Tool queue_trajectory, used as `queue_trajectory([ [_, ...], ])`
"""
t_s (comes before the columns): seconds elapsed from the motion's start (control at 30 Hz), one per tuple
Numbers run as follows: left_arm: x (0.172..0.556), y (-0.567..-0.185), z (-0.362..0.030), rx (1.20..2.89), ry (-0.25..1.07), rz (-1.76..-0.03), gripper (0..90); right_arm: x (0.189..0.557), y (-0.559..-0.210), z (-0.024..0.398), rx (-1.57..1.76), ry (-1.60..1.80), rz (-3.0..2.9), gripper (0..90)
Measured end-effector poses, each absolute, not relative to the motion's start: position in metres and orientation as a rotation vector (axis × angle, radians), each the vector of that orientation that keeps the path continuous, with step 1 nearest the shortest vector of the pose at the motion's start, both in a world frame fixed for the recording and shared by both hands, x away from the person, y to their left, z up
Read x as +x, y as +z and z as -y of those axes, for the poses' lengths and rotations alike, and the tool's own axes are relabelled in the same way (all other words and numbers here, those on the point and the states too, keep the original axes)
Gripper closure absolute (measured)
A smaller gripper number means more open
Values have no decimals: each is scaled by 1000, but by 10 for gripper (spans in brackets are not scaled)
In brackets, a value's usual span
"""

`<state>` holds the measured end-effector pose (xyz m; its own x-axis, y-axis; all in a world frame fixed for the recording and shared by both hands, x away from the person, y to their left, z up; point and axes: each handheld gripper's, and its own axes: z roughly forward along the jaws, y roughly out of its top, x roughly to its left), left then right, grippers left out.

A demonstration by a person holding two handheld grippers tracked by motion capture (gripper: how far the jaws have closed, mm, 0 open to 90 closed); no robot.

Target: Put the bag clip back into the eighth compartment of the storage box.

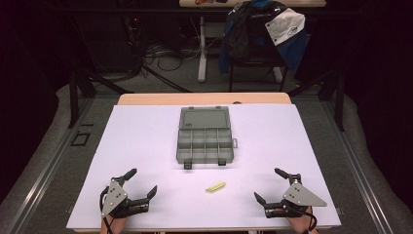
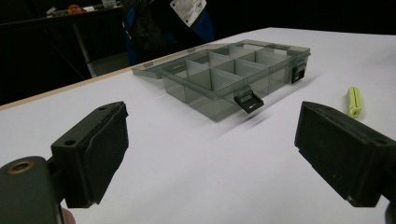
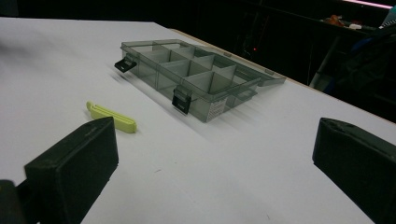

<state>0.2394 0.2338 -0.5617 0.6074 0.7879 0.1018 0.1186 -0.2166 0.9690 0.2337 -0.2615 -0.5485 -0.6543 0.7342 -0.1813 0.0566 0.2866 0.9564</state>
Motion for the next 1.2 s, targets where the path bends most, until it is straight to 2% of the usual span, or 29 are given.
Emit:
queue_trajectory([
  [0.77,238,-559,-225,1734,718,-718,99,236,-549,259,701,1409,-1956,0],
  [1.2,250,-557,-207,1755,654,-698,100,237,-550,259,706,1407,-1966,0],
])
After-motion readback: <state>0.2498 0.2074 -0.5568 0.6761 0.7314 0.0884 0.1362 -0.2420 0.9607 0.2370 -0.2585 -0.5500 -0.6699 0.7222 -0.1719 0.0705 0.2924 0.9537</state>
